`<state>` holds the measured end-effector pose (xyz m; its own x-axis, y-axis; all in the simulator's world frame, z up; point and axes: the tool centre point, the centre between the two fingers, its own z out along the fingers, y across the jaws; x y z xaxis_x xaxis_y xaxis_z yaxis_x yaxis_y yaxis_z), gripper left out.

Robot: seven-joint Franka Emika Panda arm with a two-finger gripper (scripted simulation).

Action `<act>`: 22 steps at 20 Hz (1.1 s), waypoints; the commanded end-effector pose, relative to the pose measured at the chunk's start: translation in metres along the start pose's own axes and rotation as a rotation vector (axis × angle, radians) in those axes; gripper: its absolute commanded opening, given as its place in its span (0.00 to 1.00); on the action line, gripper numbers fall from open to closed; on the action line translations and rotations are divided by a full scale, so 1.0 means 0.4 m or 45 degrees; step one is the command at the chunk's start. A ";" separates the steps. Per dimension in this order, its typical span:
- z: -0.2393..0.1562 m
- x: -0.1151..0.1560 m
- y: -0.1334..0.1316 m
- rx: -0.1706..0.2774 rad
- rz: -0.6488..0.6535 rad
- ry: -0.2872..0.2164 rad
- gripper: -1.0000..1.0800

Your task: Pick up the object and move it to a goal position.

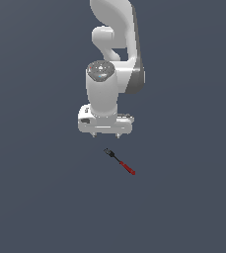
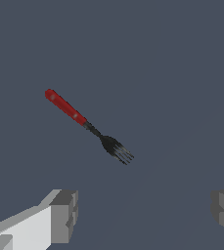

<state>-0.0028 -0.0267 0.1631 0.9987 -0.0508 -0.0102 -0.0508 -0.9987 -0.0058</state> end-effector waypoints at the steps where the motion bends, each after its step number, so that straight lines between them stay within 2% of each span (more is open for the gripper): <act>1: 0.000 0.000 0.000 0.000 0.000 0.000 0.96; 13: -0.001 -0.001 0.026 -0.023 0.051 -0.012 0.96; 22: 0.022 0.011 0.012 -0.027 -0.055 -0.011 0.96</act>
<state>0.0001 -0.0331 0.1567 0.9994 -0.0290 -0.0188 -0.0287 -0.9995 0.0141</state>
